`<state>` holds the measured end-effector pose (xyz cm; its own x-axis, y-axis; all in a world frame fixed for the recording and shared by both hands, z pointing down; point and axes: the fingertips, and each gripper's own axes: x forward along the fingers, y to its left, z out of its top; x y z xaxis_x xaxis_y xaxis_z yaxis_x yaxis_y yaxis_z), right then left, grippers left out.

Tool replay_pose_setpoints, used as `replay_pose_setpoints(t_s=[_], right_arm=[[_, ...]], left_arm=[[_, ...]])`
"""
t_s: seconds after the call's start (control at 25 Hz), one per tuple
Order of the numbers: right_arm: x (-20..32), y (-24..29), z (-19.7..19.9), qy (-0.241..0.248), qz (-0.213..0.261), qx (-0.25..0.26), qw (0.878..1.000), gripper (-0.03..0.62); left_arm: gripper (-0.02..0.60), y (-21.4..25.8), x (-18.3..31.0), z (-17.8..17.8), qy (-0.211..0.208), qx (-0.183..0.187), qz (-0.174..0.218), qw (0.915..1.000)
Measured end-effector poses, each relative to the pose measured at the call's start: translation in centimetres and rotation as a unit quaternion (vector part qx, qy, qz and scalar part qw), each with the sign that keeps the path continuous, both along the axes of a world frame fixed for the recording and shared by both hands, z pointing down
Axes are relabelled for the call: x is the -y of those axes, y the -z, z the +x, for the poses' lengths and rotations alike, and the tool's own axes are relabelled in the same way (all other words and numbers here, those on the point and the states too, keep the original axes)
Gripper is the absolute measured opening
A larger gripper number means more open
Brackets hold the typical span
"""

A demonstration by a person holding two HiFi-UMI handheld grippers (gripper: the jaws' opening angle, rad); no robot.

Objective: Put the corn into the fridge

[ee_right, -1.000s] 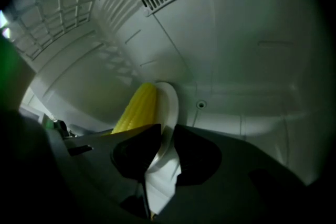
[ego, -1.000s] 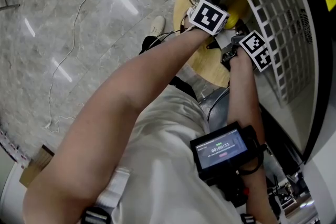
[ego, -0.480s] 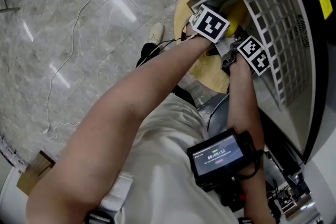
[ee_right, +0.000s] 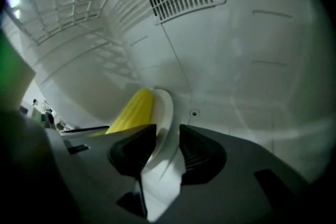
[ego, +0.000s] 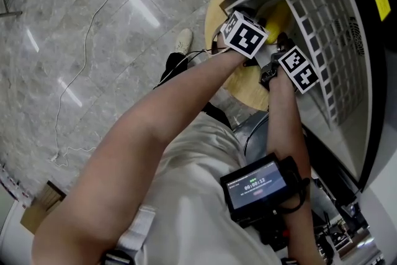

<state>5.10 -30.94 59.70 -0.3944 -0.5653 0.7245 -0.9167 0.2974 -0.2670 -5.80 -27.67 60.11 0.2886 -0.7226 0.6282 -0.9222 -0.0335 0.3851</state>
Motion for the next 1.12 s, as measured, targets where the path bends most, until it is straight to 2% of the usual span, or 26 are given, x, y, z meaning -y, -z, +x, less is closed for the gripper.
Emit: replay_pose_setpoints(t_s=[0.24, 0.48, 0.76, 0.8, 0.88, 1.0, 1.12], right_arm=[[0.4, 0.8, 0.4, -0.009, 0.02, 0.012, 1.0, 0.118], [0.4, 1.5, 0.4, -0.01, 0.028, 0.021, 0.999, 0.117], [0.0, 2.3, 1.0, -0.025, 0.046, 0.05, 0.997, 0.112], [-0.2, 2.4, 1.1, -0.027, 0.048, 0.053, 0.997, 0.077], [-0.7, 2.6, 1.3, -0.03, 0.052, 0.055, 0.997, 0.051], [-1.5, 2.9, 1.3, -0.026, 0.054, 0.056, 0.997, 0.043], [-2.1, 3.3, 0.5, -0.005, 0.055, 0.06, 0.997, 0.008]], left_arm=[[0.123, 0.9, 0.0, -0.5, 0.026, -0.007, 0.027, 0.9993], [0.123, 1.4, 0.0, -0.2, 0.015, -0.006, 0.032, 0.9994], [0.121, 2.0, -1.0, -1.0, 0.009, 0.016, 0.036, 0.9992], [0.121, 2.0, -1.3, -1.1, 0.008, 0.018, 0.036, 0.9992], [0.12, 2.3, -1.9, -1.1, 0.003, 0.019, 0.037, 0.9991], [0.112, 2.9, -2.9, -1.2, -0.007, 0.021, 0.041, 0.9989], [0.048, 3.8, -3.8, -2.2, -0.005, 0.029, 0.043, 0.9986]])
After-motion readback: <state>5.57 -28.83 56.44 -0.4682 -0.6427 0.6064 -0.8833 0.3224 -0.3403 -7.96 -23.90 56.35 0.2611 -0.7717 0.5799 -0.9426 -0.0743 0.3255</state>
